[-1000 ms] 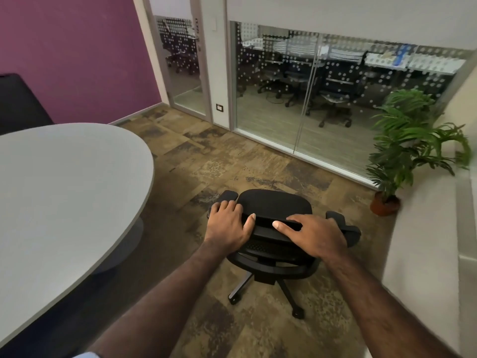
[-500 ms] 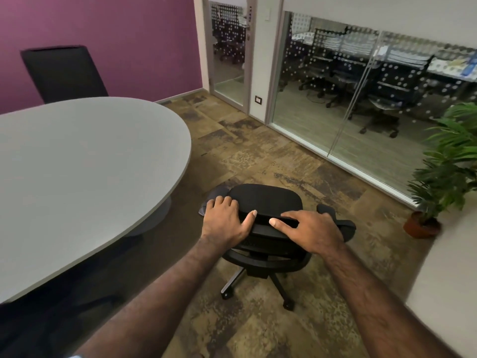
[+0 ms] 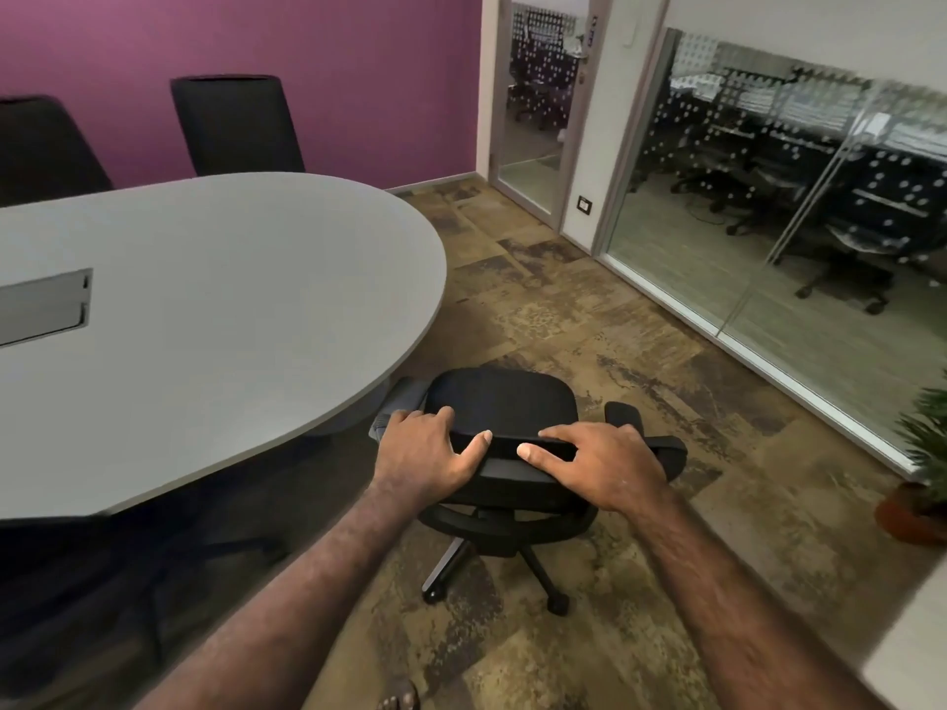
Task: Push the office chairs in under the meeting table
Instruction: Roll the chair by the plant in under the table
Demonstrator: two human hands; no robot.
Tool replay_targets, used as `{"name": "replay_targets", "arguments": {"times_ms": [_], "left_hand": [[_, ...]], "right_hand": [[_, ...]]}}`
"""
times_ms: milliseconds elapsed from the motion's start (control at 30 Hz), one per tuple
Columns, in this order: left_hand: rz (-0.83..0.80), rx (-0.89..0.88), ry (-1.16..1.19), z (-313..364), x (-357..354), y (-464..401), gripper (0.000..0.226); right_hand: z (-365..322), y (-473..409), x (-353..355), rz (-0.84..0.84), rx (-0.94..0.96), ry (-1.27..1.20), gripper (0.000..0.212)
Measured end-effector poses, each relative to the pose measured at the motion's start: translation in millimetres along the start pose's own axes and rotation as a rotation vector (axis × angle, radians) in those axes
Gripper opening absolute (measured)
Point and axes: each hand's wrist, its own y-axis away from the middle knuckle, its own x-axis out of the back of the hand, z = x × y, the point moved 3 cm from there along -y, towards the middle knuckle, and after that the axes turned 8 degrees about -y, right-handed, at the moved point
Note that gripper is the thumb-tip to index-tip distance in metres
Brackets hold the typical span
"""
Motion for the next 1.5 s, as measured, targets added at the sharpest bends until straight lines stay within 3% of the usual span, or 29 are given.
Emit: {"name": "replay_targets", "arguments": {"times_ms": [533, 733, 933, 1100, 1500], "left_hand": [[0.073, 0.232, -0.072, -53, 2, 35, 0.068], [0.010, 0.304, -0.079, -60, 4, 46, 0.068], [-0.041, 0.327, -0.116, -73, 2, 42, 0.081], [-0.026, 0.392, -0.090, -95, 1, 29, 0.073], [-0.047, 0.540, -0.144, -159, 6, -6, 0.076]], "right_hand": [[-56, -36, -11, -0.139, 0.196, 0.005, 0.106], [-69, -54, -18, -0.191, 0.299, 0.022, 0.101], [-81, -89, -21, -0.236, 0.330, 0.012, 0.094], [-105, -127, -28, -0.246, 0.415, -0.019, 0.088], [-181, -215, -41, -0.330, 0.606, -0.011, 0.095]]}}
